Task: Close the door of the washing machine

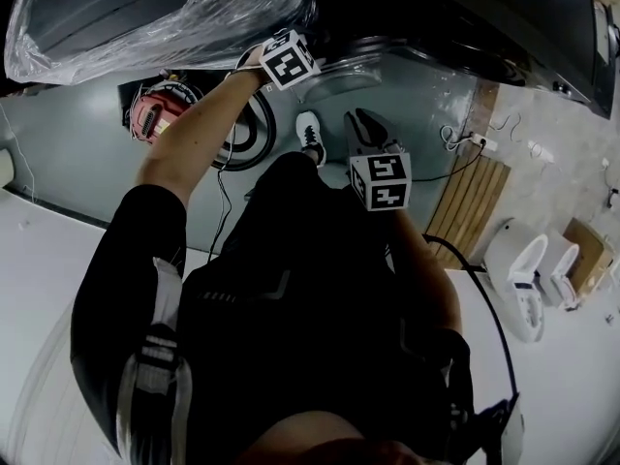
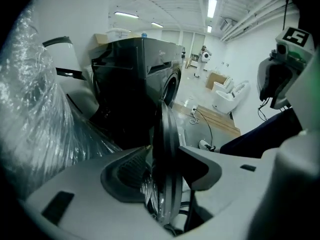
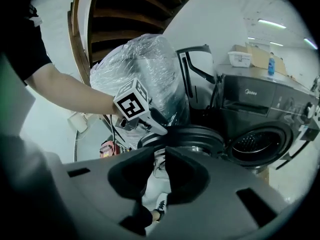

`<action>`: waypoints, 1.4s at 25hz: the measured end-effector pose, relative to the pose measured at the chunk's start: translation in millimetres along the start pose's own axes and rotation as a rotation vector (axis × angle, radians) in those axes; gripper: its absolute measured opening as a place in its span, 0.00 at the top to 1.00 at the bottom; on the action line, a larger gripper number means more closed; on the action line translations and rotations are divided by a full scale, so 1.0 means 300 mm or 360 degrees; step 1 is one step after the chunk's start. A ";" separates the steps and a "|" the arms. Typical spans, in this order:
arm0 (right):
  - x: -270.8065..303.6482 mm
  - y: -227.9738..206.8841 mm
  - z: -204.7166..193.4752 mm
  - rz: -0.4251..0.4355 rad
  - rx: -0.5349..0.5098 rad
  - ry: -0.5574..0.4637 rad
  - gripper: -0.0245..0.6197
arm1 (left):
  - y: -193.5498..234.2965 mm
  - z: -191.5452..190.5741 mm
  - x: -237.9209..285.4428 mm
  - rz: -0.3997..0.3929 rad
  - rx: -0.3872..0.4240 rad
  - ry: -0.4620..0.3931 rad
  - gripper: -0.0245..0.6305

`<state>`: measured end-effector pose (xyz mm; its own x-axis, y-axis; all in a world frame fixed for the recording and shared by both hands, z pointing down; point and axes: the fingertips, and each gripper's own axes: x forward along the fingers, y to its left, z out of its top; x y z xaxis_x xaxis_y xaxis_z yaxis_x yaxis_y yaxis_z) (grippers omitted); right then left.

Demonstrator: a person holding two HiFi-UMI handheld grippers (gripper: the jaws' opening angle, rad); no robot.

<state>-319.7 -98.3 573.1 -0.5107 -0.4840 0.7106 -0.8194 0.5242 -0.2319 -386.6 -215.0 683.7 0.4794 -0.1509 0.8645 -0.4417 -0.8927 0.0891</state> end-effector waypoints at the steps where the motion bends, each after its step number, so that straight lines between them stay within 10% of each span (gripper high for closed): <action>1: 0.015 0.009 -0.015 0.0019 0.0012 0.0013 0.85 | -0.002 -0.005 0.010 -0.0015 0.0024 0.0017 0.68; 35: -0.107 -0.151 -0.324 -0.0047 0.0163 0.0155 0.85 | -0.322 0.014 0.096 -0.0137 -0.0238 0.0103 0.72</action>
<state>-240.9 -38.2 625.4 -0.4623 -0.4254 0.7780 -0.8586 0.4340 -0.2729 -327.0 -134.9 698.0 0.4727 -0.0448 0.8801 -0.5115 -0.8272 0.2325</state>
